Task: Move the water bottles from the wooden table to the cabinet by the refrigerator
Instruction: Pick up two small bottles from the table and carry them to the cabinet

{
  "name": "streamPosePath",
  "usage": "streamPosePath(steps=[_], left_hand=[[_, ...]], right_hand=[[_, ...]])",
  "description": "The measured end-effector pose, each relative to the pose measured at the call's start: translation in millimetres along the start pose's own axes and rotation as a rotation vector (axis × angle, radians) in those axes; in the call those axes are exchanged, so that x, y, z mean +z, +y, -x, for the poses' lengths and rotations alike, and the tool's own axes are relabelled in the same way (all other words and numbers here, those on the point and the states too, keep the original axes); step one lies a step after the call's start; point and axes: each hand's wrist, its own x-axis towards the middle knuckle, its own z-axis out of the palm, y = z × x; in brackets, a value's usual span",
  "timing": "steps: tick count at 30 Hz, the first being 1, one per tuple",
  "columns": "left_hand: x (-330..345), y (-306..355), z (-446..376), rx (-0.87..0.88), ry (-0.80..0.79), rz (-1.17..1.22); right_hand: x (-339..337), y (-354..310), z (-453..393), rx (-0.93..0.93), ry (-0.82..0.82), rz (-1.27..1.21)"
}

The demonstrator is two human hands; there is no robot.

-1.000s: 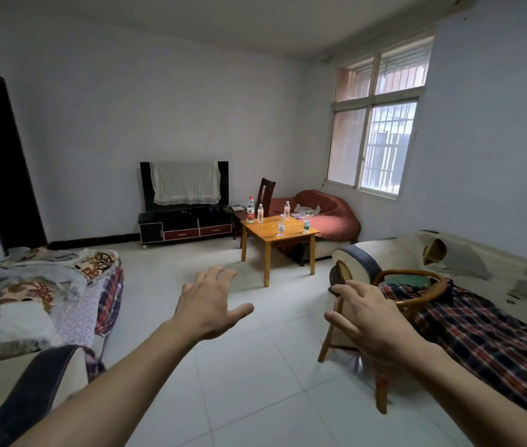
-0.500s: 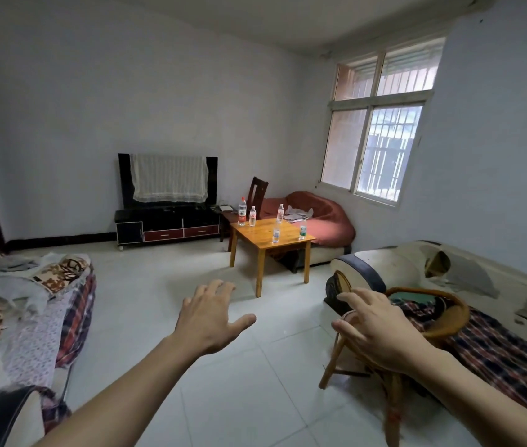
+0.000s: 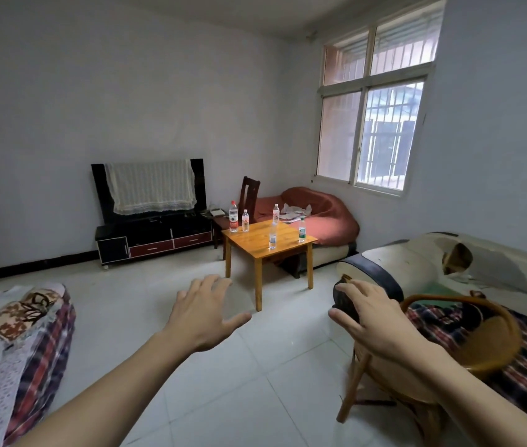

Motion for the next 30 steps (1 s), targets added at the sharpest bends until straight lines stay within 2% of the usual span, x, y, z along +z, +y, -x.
streamPosePath(steps=[7, 14, 21, 26, 30], left_hand=[[30.8, -12.9, -146.1, -0.025, 0.004, 0.024], [96.8, -49.0, -259.7, -0.033, 0.026, 0.114], [142.2, -106.3, -397.9, 0.0, -0.018, 0.178], [160.6, -138.2, -486.4, 0.014, 0.015, 0.25], [192.3, -149.4, -527.9, 0.121, -0.035, 0.077]], right_hand=[[14.3, 41.7, -133.6, 0.008, 0.024, 0.011], [55.4, 62.3, -252.3, 0.018, -0.015, 0.043], [80.0, 58.2, -381.2, 0.086, -0.014, 0.047], [90.8, 53.9, -467.3, 0.098, 0.006, 0.053], [115.9, 63.9, -516.8, 0.107, -0.061, 0.065]])
